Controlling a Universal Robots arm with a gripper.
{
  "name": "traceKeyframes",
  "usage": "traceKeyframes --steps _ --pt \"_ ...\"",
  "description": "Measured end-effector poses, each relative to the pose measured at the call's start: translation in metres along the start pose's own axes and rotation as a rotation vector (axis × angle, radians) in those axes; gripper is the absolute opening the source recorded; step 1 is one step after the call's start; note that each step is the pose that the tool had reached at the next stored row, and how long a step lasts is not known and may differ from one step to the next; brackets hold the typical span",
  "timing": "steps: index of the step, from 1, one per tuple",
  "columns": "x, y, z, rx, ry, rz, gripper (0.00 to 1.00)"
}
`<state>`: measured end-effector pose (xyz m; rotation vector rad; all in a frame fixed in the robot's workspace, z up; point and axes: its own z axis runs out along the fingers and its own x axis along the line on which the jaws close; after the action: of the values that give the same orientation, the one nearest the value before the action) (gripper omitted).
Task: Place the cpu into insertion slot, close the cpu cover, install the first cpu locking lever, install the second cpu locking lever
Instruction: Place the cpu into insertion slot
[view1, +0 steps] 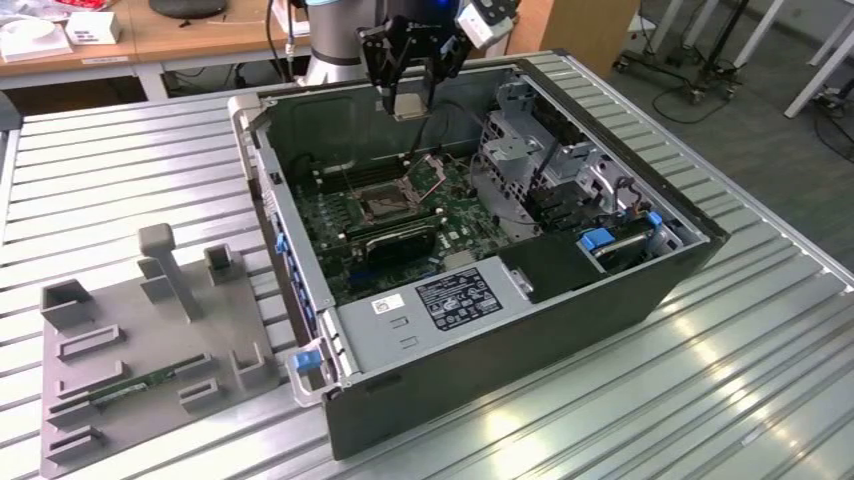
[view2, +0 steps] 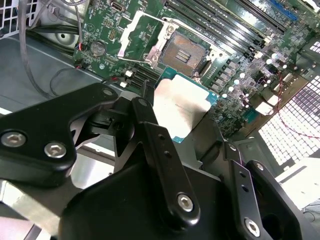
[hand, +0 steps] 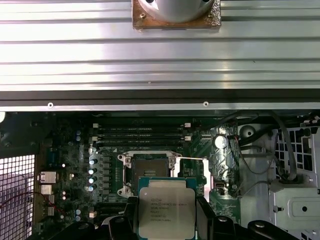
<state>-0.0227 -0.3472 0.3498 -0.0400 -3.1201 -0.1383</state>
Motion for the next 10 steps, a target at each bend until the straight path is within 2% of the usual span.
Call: traceKeyframes --steps 10 --pt "-0.0001 -0.0003 0.0028 0.0002 0.0001 0.0 0.55"
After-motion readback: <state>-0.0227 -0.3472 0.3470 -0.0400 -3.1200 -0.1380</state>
